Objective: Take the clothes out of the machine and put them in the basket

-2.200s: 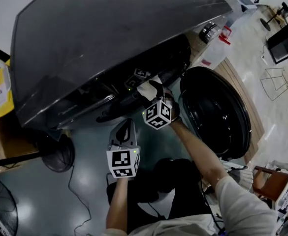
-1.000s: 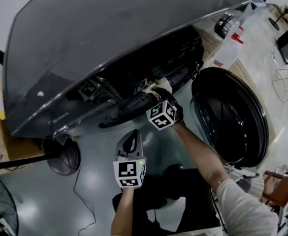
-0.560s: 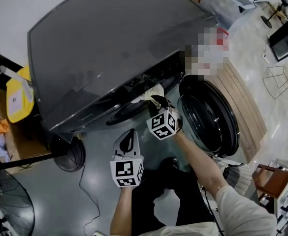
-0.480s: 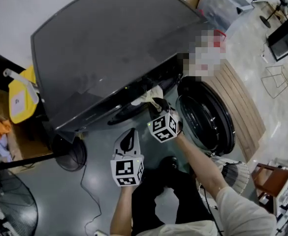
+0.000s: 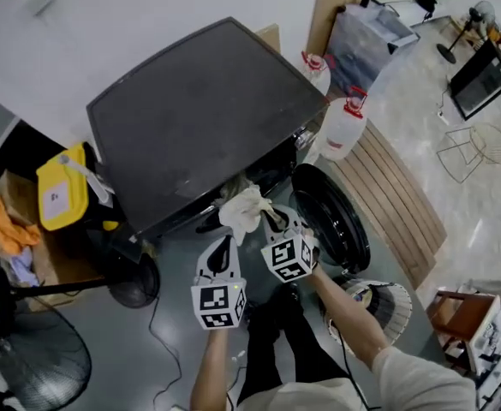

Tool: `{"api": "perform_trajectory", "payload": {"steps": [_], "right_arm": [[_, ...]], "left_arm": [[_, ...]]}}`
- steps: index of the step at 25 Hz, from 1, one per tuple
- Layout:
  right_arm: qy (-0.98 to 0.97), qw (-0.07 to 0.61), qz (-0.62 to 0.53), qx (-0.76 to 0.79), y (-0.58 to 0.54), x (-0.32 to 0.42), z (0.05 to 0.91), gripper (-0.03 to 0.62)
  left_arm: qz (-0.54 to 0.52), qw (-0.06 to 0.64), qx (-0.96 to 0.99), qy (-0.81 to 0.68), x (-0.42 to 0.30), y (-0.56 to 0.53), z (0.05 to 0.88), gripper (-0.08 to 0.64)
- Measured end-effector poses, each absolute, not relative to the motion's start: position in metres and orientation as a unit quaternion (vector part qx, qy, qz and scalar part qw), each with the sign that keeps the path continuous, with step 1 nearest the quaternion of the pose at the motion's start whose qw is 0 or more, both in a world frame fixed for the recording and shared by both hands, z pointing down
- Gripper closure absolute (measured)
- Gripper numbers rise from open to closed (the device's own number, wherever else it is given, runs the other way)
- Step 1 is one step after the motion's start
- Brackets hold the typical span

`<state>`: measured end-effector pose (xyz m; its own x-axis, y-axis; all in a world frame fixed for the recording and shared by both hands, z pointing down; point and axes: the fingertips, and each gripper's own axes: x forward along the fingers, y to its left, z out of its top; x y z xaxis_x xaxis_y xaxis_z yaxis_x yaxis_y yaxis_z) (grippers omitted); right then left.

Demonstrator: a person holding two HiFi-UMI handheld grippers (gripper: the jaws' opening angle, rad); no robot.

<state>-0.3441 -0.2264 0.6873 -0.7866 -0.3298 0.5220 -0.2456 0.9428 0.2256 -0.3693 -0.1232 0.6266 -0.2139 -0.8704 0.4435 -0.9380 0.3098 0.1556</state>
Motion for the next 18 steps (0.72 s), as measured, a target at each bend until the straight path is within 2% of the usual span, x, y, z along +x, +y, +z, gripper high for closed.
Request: {"api": "perform_trajectory", "payload": {"steps": [18], "right_arm": [[-0.966,0.144,-0.048,0.21,-0.214,-0.251,0.412,0.541]], "left_arm": [[0.078,0.127,0.58,-0.801,-0.339,-0.144,0.414,0.543]]}}
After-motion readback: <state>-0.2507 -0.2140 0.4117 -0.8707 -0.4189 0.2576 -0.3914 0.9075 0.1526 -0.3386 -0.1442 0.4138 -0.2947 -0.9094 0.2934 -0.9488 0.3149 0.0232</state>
